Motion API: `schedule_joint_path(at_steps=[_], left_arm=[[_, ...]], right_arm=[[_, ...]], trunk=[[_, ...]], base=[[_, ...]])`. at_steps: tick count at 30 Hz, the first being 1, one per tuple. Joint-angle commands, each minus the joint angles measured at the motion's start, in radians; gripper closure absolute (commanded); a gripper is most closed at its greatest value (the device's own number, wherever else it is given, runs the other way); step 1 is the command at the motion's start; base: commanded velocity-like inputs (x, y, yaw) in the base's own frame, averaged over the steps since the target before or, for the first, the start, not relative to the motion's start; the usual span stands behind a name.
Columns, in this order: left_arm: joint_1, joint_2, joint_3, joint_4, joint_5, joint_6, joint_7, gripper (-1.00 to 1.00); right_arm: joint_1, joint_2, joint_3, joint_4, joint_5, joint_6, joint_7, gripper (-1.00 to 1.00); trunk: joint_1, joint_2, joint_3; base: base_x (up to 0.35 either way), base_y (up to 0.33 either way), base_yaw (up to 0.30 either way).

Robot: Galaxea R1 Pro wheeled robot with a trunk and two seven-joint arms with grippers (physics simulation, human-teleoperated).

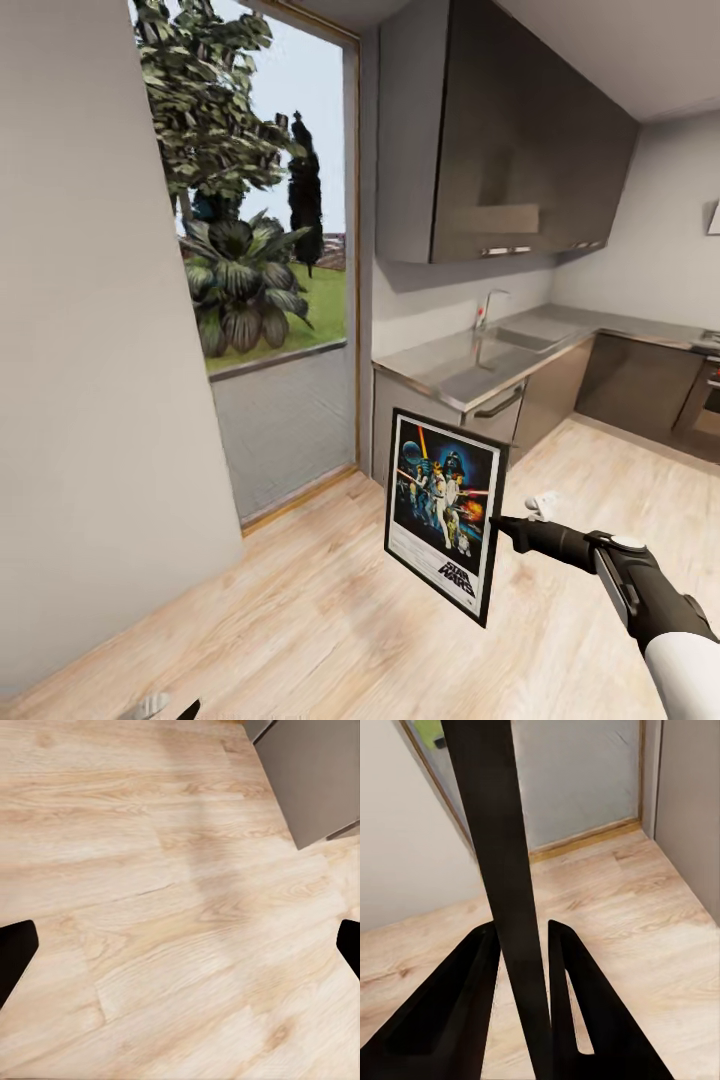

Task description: Pick up the poster from the kitchen countertop and hang it on one of the wall nails in the kitchen.

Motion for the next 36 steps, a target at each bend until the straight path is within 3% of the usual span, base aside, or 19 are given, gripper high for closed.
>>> schedule_joint_path(at_steps=[1, 22, 36], left_arm=[[-0.001, 0.000, -0.001, 0.002, 0.002, -0.004, -0.002, -1.00], [-0.001, 0.000, -0.001, 0.002, 0.002, -0.004, -0.002, -1.00], [-0.001, 0.000, -0.001, 0.002, 0.002, -0.004, -0.002, -1.00]], right_arm=[[0.000, 0.001, -0.005, -0.002, 0.004, 0.009, 0.008, 1.00], [0.000, 0.000, -0.005, -0.001, 0.004, 0.009, 0.008, 1.00], [0.000, 0.000, -0.006, -0.001, 0.004, 0.009, 0.008, 1.00]], trunk=[[0.000, -0.001, 0.000], [0.000, -0.001, 0.000], [0.000, -0.001, 0.000]], base=[[0.000, 0.000, 0.289], [0.000, 0.004, 0.290], [-0.015, 0.192, 0.207]])
